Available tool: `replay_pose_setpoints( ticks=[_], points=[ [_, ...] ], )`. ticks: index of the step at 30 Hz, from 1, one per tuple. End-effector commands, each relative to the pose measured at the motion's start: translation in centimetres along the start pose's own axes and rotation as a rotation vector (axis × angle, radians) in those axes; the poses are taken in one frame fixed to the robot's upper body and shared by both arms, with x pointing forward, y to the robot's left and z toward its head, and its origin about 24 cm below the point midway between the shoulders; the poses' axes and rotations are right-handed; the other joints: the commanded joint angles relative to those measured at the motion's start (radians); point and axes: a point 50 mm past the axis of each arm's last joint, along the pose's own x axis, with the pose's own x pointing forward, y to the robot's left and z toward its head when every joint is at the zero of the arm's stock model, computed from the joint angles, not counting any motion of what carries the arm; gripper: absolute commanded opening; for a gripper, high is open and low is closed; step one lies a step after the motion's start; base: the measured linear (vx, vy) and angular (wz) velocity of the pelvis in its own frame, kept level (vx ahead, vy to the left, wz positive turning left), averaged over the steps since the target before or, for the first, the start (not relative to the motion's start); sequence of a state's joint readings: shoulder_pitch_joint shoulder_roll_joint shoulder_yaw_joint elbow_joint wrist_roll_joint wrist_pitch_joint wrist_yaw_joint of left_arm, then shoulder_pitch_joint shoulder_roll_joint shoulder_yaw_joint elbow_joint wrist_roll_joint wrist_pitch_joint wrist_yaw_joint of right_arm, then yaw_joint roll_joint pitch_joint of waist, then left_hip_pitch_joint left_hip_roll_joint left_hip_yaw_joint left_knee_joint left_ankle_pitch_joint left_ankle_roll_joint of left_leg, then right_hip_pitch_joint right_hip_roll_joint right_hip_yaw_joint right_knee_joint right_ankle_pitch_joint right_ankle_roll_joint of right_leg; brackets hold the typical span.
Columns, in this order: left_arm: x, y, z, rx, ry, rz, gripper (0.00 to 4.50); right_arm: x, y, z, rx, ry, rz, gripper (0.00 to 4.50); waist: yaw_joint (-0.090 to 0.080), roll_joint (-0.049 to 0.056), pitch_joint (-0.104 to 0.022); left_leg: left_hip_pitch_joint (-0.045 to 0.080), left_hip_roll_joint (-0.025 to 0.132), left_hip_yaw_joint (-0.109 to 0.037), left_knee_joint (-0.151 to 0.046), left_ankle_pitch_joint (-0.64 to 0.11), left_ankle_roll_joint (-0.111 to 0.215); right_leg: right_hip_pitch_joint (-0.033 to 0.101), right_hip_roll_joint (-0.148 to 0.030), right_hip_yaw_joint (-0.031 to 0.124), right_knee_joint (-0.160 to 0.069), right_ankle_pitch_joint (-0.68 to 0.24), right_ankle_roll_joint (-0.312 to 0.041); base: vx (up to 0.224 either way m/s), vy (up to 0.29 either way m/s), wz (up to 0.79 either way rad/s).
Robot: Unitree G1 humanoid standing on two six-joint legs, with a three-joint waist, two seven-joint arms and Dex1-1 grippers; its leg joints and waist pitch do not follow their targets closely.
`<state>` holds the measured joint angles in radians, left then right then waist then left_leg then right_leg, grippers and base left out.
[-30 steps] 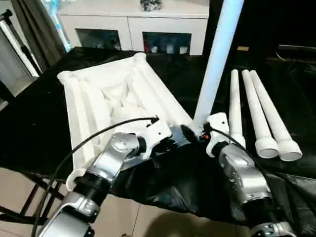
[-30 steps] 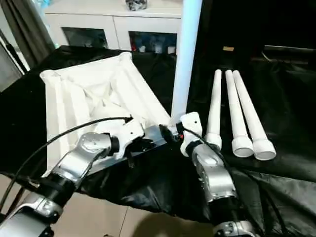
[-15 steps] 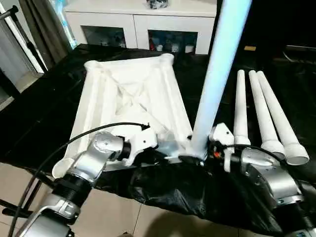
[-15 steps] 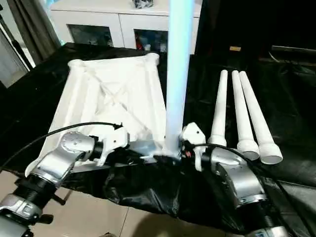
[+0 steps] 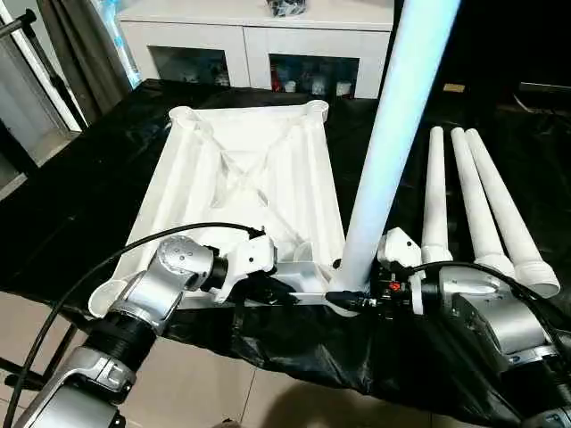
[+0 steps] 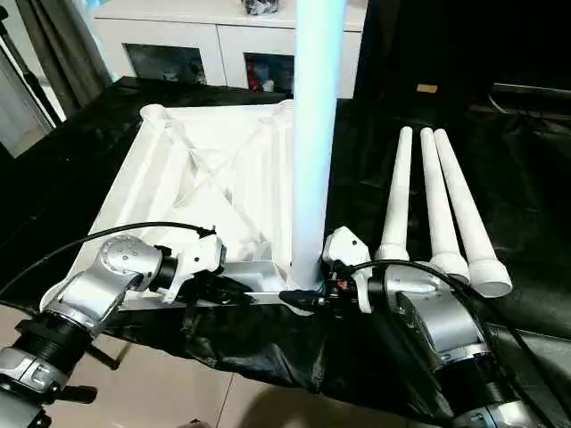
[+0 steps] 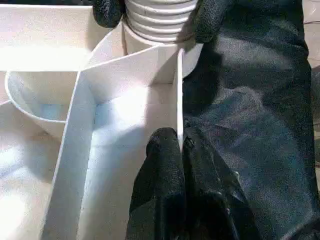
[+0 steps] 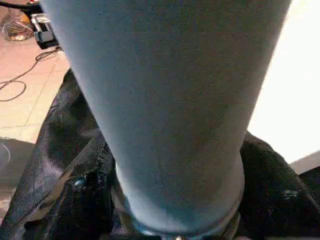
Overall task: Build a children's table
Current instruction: Rotate leg to tighten
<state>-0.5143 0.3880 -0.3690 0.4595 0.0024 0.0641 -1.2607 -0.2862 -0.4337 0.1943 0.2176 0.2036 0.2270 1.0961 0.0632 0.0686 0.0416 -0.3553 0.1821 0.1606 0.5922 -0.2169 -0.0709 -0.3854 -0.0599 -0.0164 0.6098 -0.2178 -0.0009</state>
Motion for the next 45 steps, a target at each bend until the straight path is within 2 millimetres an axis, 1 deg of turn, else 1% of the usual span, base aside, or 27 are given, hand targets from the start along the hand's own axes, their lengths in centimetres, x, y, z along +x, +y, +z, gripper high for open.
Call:
replay_pose_setpoints(
  ticks=[1,4,5,6,7,8,9,10,12,14,15,16,18,20,22,23,24,25,26,27,30,33,36,37,40,44,45],
  points=[
    [0.5,0.4,-0.2,-0.03,0.012,0.067,0.0,1.3,0.4,-0.2,0.037,-0.038,-0.046,2.75,0.0,-0.017,-0.051,-0.004,0.039,-0.004,-0.065,-0.084,0.08,0.048,-0.07,0.029,-0.06,0.005,-0.281,0.0,0.0,0.0],
    [1.4,1.2,0.0,-0.037,0.022,0.174,0.0,2.3,-0.5,-0.7,0.043,-0.03,-0.242,2.75,-0.007,-0.017,-0.044,-0.002,0.037,-0.003,-0.071,-0.127,0.052,0.043,-0.069,0.03,-0.07,-0.091,-0.262,0.0,0.0,0.0],
    [1.8,1.3,0.1,-0.041,0.029,0.199,0.0,2.7,-0.7,-0.8,0.051,-0.033,-0.296,2.74,-0.013,-0.018,-0.039,0.004,0.036,-0.004,-0.078,-0.172,0.018,0.041,-0.07,0.031,-0.081,-0.208,-0.237,0.0,0.0,0.0],
    [2.7,1.5,0.5,-0.069,0.01,0.246,0.0,3.6,-0.9,-1.0,0.1,-0.047,-0.395,2.74,-0.014,-0.018,-0.039,0.005,0.035,-0.006,-0.08,-0.183,0.014,0.042,-0.07,0.032,-0.083,-0.239,-0.227,0.0,0.0,0.0],
    [2.9,1.5,0.7,-0.077,0.004,0.258,0.0,3.9,-1.0,-1.1,0.114,-0.051,-0.42,2.74,-0.018,-0.018,-0.039,0.004,0.036,-0.004,-0.081,-0.182,0.007,0.04,-0.071,0.034,-0.084,-0.251,-0.222,0.0,0.0,0.0],
    [3.8,1.5,1.3,-0.096,-0.016,0.284,0.0,4.9,-0.9,-1.1,0.148,-0.065,-0.484,2.74,-0.023,-0.016,-0.037,0.005,0.035,-0.006,-0.084,-0.21,-0.004,0.037,-0.071,0.035,-0.09,-0.303,-0.202,0.0,0.0,0.0],
    [4.1,1.4,1.5,-0.101,-0.021,0.29,0.0,5.2,-0.9,-1.1,0.157,-0.067,-0.505,2.73,-0.024,-0.015,-0.037,0.004,0.035,-0.007,-0.085,-0.206,-0.006,0.036,-0.071,0.036,-0.089,-0.301,-0.2,0.0,0.0,0.0],
    [5.0,1.3,2.1,-0.115,-0.04,0.304,0.0,6.4,-0.6,-0.8,0.185,-0.083,-0.559,2.73,-0.026,-0.014,-0.037,0.004,0.035,-0.006,-0.085,-0.205,-0.006,0.034,-0.069,0.036,-0.091,-0.299,-0.197,0.0,0.0,0.0],
    [5.3,1.2,2.4,-0.123,-0.049,0.307,0.0,6.9,-0.6,-0.6,0.193,-0.091,-0.58,2.73,-0.028,-0.014,-0.039,0.002,0.034,-0.008,-0.085,-0.199,-0.007,0.034,-0.069,0.036,-0.091,-0.281,-0.191,0.0,0.0,0.0],
    [6.3,0.6,3.2,-0.127,-0.081,0.288,0.0,8.2,0.0,0.6,0.184,-0.149,-0.571,2.73,-0.028,-0.012,-0.042,-0.001,0.035,-0.008,-0.084,-0.183,0.004,0.037,-0.068,0.036,-0.085,-0.217,-0.197,0.0,0.0,0.0],
    [6.3,0.6,3.2,-0.127,-0.081,0.288,0.0,8.2,0.0,0.6,0.184,-0.149,-0.571,3.29,-0.027,-0.012,-0.043,-0.002,0.035,-0.008,-0.084,-0.178,0.007,0.038,-0.068,0.036,-0.084,-0.201,-0.199,0.0,0.0,0.0],
    [6.5,0.4,3.2,-0.116,-0.081,0.27,0.0,8.2,-0.1,0.7,0.175,-0.159,-0.573,3.43,-0.028,-0.012,-0.044,-0.003,0.035,-0.007,-0.082,-0.165,0.013,0.038,-0.068,0.035,-0.082,-0.166,-0.204,0.0,0.0,0.0],
    [6.4,0.2,3.0,-0.106,-0.078,0.251,0.0,7.8,-0.4,0.7,0.189,-0.17,-0.552,3.43,-0.028,-0.01,-0.045,-0.003,0.035,-0.007,-0.08,-0.152,0.02,0.04,-0.067,0.035,-0.079,-0.122,-0.216,0.0,0.0,0.0],
    [6.2,0.1,2.8,-0.1,-0.075,0.24,0.0,7.4,-0.5,0.6,0.192,-0.176,-0.538,3.79,-0.029,-0.01,-0.046,-0.004,0.035,-0.007,-0.079,-0.145,0.031,0.043,-0.066,0.034,-0.076,-0.083,-0.225,0.0,0.0,0.0],
    [5.8,0.0,2.6,-0.09,-0.073,0.227,0.0,6.8,-0.8,0.7,0.168,-0.175,-0.52,3.91,-0.029,-0.011,-0.046,-0.004,0.035,-0.006,-0.078,-0.145,0.035,0.044,-0.067,0.034,-0.076,-0.074,-0.229,0.0,0.0,0.0],
    [5.4,-0.1,2.5,-0.081,-0.071,0.215,0.0,6.2,-0.9,0.7,0.147,-0.171,-0.496,3.91,-0.028,-0.009,-0.046,-0.003,0.036,-0.006,-0.078,-0.145,0.04,0.044,-0.068,0.034,-0.076,-0.066,-0.236,0.0,0.0,0.0],
    [5.0,-0.2,2.2,-0.073,-0.066,0.201,0.0,5.6,-1.0,0.7,0.128,-0.167,-0.464,4.15,-0.028,-0.01,-0.047,-0.003,0.036,-0.006,-0.077,-0.145,0.044,0.047,-0.068,0.034,-0.075,-0.059,-0.238,0.0,0.0,0.0],
    [4.5,-0.3,1.9,-0.062,-0.06,0.177,0.0,4.9,-1.0,0.7,0.11,-0.161,-0.404,4.15,-0.027,-0.014,-0.05,-0.005,0.036,-0.005,-0.073,-0.126,0.054,0.049,-0.067,0.035,-0.07,-0.024,-0.243,0.0,0.0,0.0],
    [4.4,-0.3,1.9,-0.06,-0.059,0.171,0.0,4.7,-0.9,0.6,0.106,-0.159,-0.389,4.15,-0.025,-0.013,-0.051,-0.005,0.036,-0.006,-0.072,-0.114,0.061,0.05,-0.068,0.034,-0.068,-0.005,-0.247,0.0,0.0,0.0],
    [4.3,-0.4,1.8,-0.058,-0.057,0.165,0.0,4.6,-0.9,0.6,0.102,-0.156,-0.373,4.15,-0.025,-0.011,-0.051,-0.006,0.038,-0.004,-0.068,-0.084,0.079,0.049,-0.068,0.033,-0.063,0.051,-0.261,0.0,0.0,0.0],
    [3.0,-0.5,1.0,-0.032,-0.016,0.12,0.0,2.9,-0.6,0.4,0.056,-0.115,-0.226,4.15,-0.019,-0.013,-0.053,-0.003,0.038,-0.002,-0.065,-0.076,0.097,0.05,-0.066,0.033,-0.06,0.083,-0.27,0.0,0.0,0.0],
    [2.6,-0.4,0.7,-0.031,-0.005,0.113,0.0,2.4,-0.4,0.3,0.05,-0.096,-0.172,4.15,-0.014,-0.013,-0.051,-0.004,0.04,-0.002,-0.066,-0.077,0.101,0.05,-0.066,0.03,-0.06,0.076,-0.272,0.0,0.0,0.0],
    [1.9,-0.3,0.4,-0.034,0.004,0.092,0.0,1.7,-0.1,0.2,0.041,-0.058,-0.078,4.15,-0.009,-0.013,-0.051,-0.002,0.043,0.0,-0.067,-0.095,0.092,0.047,-0.068,0.03,-0.062,0.028,-0.277,0.0,0.0,0.0],
    [1.6,-0.3,0.3,-0.035,0.007,0.08,0.0,1.5,-0.1,0.1,0.036,-0.043,-0.048,4.02,-0.008,-0.019,-0.05,-0.001,0.043,0.0,-0.068,-0.096,0.09,0.049,-0.067,0.029,-0.063,0.021,-0.276,0.0,0.0,0.0],
    [1.1,-0.4,0.0,-0.031,0.02,0.05,0.0,1.2,0.0,0.0,0.02,-0.008,-0.002,3.9,-0.004,-0.017,-0.052,-0.002,0.043,0.002,-0.065,-0.08,0.091,0.047,-0.067,0.029,-0.059,0.023,-0.274,0.0,0.0,0.0],
    [0.4,-0.5,-0.5,-0.022,0.043,0.017,0.0,0.9,0.0,-0.1,0.004,0.029,0.043,3.47,-0.003,-0.024,-0.051,-0.002,0.042,0.005,-0.064,-0.075,0.092,0.046,-0.067,0.03,-0.059,0.015,-0.272,0.0,0.0,0.0],
    [0.2,-0.5,-0.7,-0.021,0.052,0.009,0.0,0.8,0.1,-0.2,-0.001,0.044,0.062,3.47,-0.002,-0.022,-0.052,-0.002,0.043,0.004,-0.064,-0.073,0.092,0.046,-0.067,0.029,-0.058,0.013,-0.272,0.0,0.0,0.0]
  ],
)
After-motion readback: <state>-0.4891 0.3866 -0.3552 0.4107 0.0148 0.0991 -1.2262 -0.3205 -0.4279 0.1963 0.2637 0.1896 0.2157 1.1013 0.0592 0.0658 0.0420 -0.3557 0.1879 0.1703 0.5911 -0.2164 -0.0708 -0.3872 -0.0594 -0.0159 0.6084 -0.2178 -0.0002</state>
